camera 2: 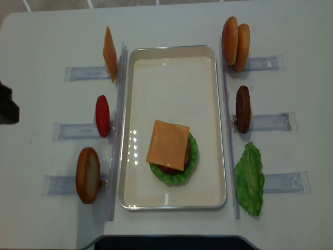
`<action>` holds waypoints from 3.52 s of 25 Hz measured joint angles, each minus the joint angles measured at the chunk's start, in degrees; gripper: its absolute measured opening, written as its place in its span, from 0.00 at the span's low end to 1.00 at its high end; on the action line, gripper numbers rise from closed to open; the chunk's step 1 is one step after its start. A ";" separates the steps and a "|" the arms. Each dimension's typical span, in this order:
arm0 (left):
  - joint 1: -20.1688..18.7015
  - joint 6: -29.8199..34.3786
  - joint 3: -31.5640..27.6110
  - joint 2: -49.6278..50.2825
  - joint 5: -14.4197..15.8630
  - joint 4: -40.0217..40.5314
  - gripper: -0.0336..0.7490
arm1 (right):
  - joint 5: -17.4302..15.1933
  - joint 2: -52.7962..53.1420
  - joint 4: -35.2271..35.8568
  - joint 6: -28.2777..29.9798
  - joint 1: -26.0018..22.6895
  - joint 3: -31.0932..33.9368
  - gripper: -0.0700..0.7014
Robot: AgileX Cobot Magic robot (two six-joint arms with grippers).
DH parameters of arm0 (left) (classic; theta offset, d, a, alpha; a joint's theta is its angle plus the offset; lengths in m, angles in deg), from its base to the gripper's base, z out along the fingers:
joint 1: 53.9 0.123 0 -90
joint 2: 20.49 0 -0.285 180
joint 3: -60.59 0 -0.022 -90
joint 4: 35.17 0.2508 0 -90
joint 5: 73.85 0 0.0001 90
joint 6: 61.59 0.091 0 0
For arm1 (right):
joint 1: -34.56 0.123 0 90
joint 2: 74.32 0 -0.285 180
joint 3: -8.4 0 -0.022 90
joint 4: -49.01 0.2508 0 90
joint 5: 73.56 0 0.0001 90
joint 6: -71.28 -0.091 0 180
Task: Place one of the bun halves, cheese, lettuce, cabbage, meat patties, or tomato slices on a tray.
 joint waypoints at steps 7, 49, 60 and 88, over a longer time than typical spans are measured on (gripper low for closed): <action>0.00 0.00 -8.18 -12.41 0.16 0.00 0.61 | 0.00 0.00 0.00 0.00 0.00 0.00 0.55; 0.00 4.96 -26.55 -51.42 -4.48 -4.28 0.61 | 0.00 0.00 0.00 0.00 0.00 0.00 0.55; 0.00 6.33 -29.38 -51.42 -6.92 -4.28 0.61 | 0.00 0.00 0.01 0.00 0.00 0.00 0.55; 0.00 6.46 -29.45 -51.42 -7.24 -4.23 0.61 | 0.00 0.00 0.01 0.00 0.00 0.00 0.55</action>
